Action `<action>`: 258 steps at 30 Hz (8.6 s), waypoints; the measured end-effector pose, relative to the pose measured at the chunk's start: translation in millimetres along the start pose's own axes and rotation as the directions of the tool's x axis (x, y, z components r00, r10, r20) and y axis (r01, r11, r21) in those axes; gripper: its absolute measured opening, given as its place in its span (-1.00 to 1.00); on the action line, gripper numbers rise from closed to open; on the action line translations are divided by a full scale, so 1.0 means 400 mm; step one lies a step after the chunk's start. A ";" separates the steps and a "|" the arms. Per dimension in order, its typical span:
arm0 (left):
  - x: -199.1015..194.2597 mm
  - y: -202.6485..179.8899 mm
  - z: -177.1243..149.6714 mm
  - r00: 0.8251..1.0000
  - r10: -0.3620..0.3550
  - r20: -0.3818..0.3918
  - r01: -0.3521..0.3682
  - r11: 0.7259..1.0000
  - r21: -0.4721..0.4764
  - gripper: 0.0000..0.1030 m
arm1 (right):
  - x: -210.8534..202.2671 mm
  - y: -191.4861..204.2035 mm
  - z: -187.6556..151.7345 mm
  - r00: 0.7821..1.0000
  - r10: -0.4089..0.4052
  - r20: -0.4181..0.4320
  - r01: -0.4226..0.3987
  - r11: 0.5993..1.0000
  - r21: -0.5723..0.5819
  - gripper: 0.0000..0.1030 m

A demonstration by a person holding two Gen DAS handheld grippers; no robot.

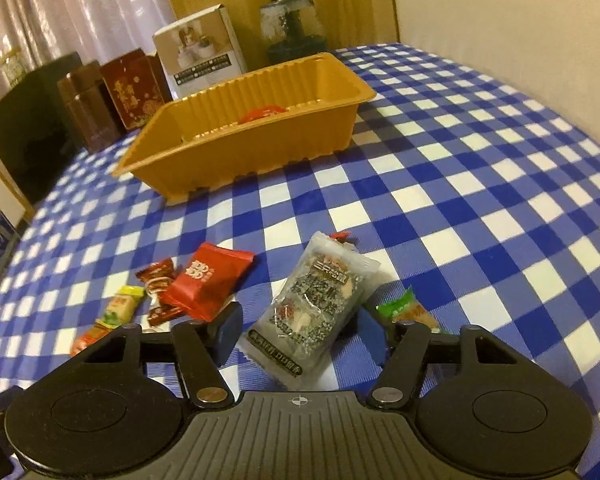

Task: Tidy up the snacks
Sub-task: 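Grasp the clear printed nut packet with the right tool while the left tool grasps the brown square candy, then carry both snacks into the orange tray and open both tools to release, then lift both open tools away from the tray toward the remaining snacks, then grasp the clear green-trimmed square candy with the right tool while the left tool grasps the red printed packet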

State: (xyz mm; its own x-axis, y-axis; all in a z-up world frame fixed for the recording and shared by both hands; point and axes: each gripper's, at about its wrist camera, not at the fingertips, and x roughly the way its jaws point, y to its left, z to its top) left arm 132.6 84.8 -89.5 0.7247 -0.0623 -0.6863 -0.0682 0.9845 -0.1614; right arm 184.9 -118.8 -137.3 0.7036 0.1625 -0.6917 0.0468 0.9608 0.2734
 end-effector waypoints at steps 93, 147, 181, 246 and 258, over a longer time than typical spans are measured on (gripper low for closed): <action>-0.018 -0.170 -0.004 0.999 -0.032 0.043 0.025 0.987 0.156 -0.47 | -0.205 -0.056 -0.051 0.993 0.110 0.042 -0.101 0.980 -0.171 -0.25; 0.365 -0.234 0.528 0.988 -0.152 0.034 0.147 0.981 0.125 -0.45 | 0.175 -0.083 0.529 0.989 0.147 0.033 -0.143 0.984 -0.102 -0.25; 0.352 -0.183 0.502 0.989 -0.142 0.027 0.141 0.988 0.061 -0.16 | 0.179 -0.101 0.550 0.971 0.225 0.083 -0.223 0.974 -0.034 0.33; -0.124 -0.107 0.080 1.000 -0.010 0.000 0.010 0.999 0.042 0.12 | -0.300 -0.203 0.041 0.998 0.057 0.029 -0.054 0.996 -0.076 0.33; -0.074 -0.088 0.077 0.999 0.005 -0.036 -0.004 0.999 0.038 0.13 | -0.228 -0.184 0.034 0.998 0.055 -0.015 -0.056 0.995 -0.085 0.33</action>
State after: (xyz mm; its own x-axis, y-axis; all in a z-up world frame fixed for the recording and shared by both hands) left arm 134.6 57.3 -41.6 0.6991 -0.0630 -0.7122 -0.0451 0.9902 -0.1319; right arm 126.9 -207.6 -85.0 0.6944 0.2186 -0.6856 -0.0532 0.9657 0.2541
